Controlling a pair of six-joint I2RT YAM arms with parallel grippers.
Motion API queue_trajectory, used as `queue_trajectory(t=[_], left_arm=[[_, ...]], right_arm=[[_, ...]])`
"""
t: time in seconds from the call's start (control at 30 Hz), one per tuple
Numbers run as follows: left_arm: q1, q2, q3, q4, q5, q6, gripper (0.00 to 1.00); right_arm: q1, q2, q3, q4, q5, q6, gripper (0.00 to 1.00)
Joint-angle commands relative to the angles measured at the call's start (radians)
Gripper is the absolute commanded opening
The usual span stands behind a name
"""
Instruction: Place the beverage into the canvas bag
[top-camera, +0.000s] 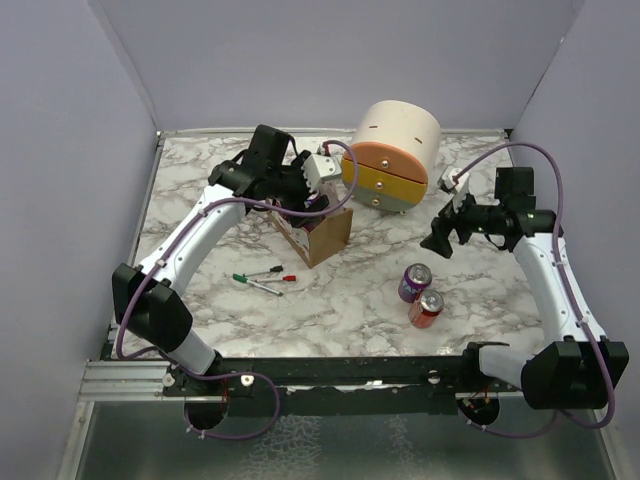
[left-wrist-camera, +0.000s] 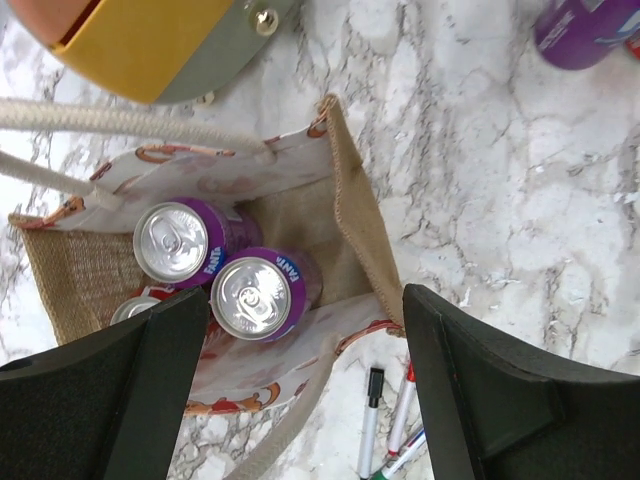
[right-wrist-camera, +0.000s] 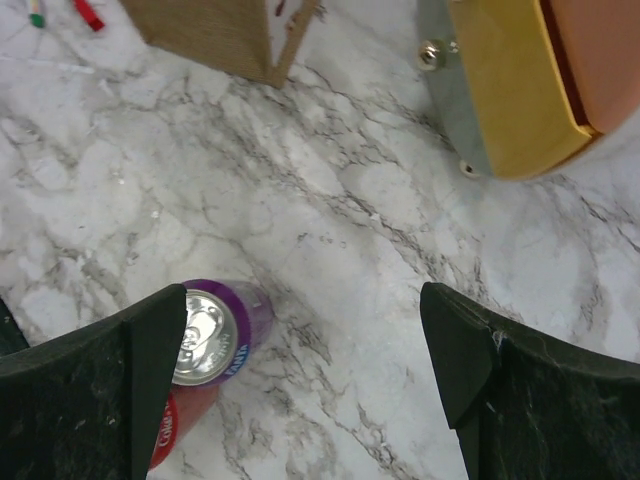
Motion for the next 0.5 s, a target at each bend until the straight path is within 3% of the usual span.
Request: queue_trajectory(t=[0.0,0.47], left_arm=[[0.007,-0.005,0.055,-0.047,0.145,0.019,0.82],[0.000,-0.021,0.027,0.039,0.089,-0.078,0.83]], right_arm=[[-0.001,0.005,0.061,-0.303,-0.145,-0.197,1.00],[0.129,-0.035,-0.059,-0.299,0.054,-0.219,1.00]])
